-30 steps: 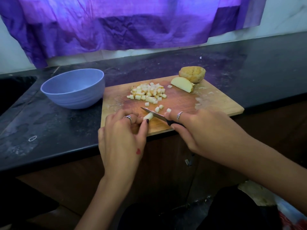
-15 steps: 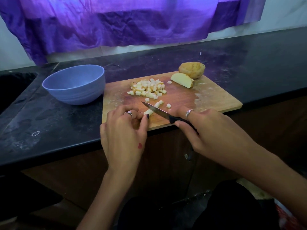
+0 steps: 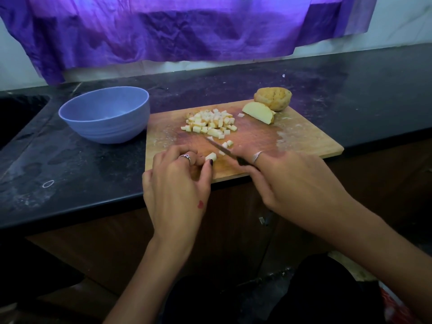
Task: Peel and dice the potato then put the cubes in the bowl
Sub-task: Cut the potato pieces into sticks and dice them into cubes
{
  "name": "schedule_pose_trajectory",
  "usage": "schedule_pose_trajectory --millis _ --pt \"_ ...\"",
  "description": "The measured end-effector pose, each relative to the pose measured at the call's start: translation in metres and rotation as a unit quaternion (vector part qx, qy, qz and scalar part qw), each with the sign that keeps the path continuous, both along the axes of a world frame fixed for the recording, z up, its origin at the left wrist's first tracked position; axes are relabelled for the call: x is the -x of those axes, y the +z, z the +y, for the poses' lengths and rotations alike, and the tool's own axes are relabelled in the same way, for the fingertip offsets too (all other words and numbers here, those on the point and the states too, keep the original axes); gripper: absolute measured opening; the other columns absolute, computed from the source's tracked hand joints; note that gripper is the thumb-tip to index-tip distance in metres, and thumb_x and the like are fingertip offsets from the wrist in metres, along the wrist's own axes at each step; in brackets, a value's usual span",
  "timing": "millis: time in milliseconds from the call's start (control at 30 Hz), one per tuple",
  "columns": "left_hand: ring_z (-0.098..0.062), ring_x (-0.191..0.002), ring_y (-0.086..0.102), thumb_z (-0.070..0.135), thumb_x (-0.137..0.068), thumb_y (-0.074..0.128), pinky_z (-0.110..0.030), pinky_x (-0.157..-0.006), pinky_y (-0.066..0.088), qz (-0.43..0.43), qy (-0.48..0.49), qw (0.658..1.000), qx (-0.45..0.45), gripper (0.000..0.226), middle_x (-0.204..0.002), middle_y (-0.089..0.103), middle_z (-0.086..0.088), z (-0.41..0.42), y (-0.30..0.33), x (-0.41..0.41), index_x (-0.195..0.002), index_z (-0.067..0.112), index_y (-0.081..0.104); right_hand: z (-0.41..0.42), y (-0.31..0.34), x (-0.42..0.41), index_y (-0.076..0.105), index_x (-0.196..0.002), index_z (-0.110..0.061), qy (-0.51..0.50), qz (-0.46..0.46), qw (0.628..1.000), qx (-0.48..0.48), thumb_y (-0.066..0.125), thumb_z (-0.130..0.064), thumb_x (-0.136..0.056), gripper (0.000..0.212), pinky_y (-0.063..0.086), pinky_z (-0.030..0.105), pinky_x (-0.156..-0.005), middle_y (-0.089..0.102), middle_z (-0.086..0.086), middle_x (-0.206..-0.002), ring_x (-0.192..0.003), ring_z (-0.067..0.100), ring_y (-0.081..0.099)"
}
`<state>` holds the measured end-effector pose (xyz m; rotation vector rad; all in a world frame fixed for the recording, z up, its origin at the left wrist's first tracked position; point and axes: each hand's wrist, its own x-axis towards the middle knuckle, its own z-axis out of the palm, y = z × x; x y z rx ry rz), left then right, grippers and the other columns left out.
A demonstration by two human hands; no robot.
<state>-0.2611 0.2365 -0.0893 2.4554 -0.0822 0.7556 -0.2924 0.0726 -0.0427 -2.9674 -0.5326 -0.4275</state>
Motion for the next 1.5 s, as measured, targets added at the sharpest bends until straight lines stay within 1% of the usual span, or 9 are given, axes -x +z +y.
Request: schedule_pose_trajectory --millis 233,367,500,600,733,833,1100,1333,1500 --pt "-0.008 -0.116 0.042 0.038 -0.090 0.060 -0.027 -0.087 0.023 0.004 0.006 1.000 -0.005 0.020 -0.118 0.058 0.011 0.000 -0.001 0.000 -0.095 0.022 0.070 0.000 -0.009 0.008 0.030 -0.138 -0.039 0.023 0.020 0.995 -0.090 0.033 -0.040 -0.099 0.039 0.035 0.020 -0.053 0.050 -0.010 -0.074 -0.065 0.006 0.047" --pt "-0.007 -0.115 0.041 0.038 -0.090 0.060 -0.026 -0.086 0.022 0.009 0.008 1.000 -0.010 0.019 -0.119 0.057 0.012 0.000 0.000 0.001 -0.093 0.023 0.071 0.004 -0.008 0.003 0.031 -0.139 -0.038 0.016 0.019 0.997 -0.073 0.033 -0.040 -0.100 0.039 0.033 0.018 -0.051 0.046 -0.011 -0.071 -0.062 0.006 0.045" --pt "-0.006 -0.115 0.041 0.039 -0.090 0.060 -0.026 -0.085 0.022 0.015 0.003 1.000 -0.012 0.018 -0.117 0.057 0.013 0.002 0.001 0.002 -0.092 0.025 0.071 0.014 -0.005 -0.008 0.033 -0.138 -0.034 0.017 0.026 0.998 -0.052 0.034 -0.039 -0.101 0.037 0.037 0.018 -0.054 0.046 -0.010 -0.076 -0.071 0.010 0.051" --pt "-0.007 -0.113 0.042 0.039 -0.090 0.060 -0.027 -0.084 0.022 0.011 0.003 1.000 -0.004 0.018 -0.115 0.058 0.013 0.001 0.002 0.002 -0.089 0.025 0.071 0.010 -0.002 -0.004 0.035 -0.137 -0.035 0.021 0.007 0.999 -0.035 0.034 -0.040 -0.101 0.037 0.038 0.022 -0.056 0.056 -0.005 -0.087 -0.077 0.013 0.057" --pt "-0.008 -0.117 0.040 0.039 -0.091 0.060 -0.027 -0.086 0.023 0.029 -0.006 1.000 -0.003 0.021 -0.119 0.056 0.012 0.002 0.005 0.002 -0.097 0.023 0.072 -0.001 0.005 0.007 0.036 -0.140 -0.036 -0.003 -0.024 0.999 -0.041 0.033 -0.042 -0.100 0.040 0.027 0.015 -0.049 0.045 -0.010 -0.076 -0.066 0.007 0.044" --pt "-0.009 -0.120 0.038 0.035 -0.091 0.061 -0.029 -0.091 0.028 0.050 -0.030 0.998 0.007 0.021 -0.124 0.054 0.011 0.008 0.008 0.000 -0.103 0.024 0.072 0.002 0.006 0.011 0.043 -0.135 -0.033 0.001 -0.004 0.997 -0.080 0.037 -0.040 -0.099 0.037 0.029 0.016 -0.049 0.042 -0.013 -0.069 -0.061 0.004 0.044" --pt "-0.012 -0.112 0.046 0.030 -0.088 0.067 -0.042 -0.096 0.041 0.019 -0.035 0.998 0.049 0.014 -0.117 0.060 0.008 0.007 0.005 0.003 -0.090 0.018 0.075 0.005 -0.002 0.014 0.040 -0.135 -0.037 0.018 0.001 0.995 -0.097 0.036 -0.040 -0.100 0.036 0.043 0.024 -0.060 0.057 -0.006 -0.083 -0.073 0.011 0.053" --pt "-0.011 -0.112 0.047 0.028 -0.087 0.067 -0.046 -0.097 0.041 0.019 -0.038 0.998 0.056 0.009 -0.116 0.060 0.010 0.005 0.006 0.003 -0.086 0.021 0.072 0.007 -0.002 0.007 0.040 -0.137 -0.035 0.025 0.020 0.996 -0.088 0.038 -0.037 -0.100 0.036 0.029 0.015 -0.049 0.047 -0.012 -0.073 -0.060 0.001 0.042" --pt "-0.008 -0.114 0.043 0.030 -0.088 0.066 -0.037 -0.095 0.033 0.037 -0.037 0.998 0.044 0.008 -0.119 0.058 0.015 0.006 0.009 0.002 -0.088 0.025 0.073 0.015 -0.002 -0.006 0.045 -0.130 -0.031 0.017 0.025 0.996 -0.083 0.040 -0.035 -0.100 0.031 0.044 0.022 -0.061 0.053 -0.008 -0.082 -0.071 0.007 0.051"
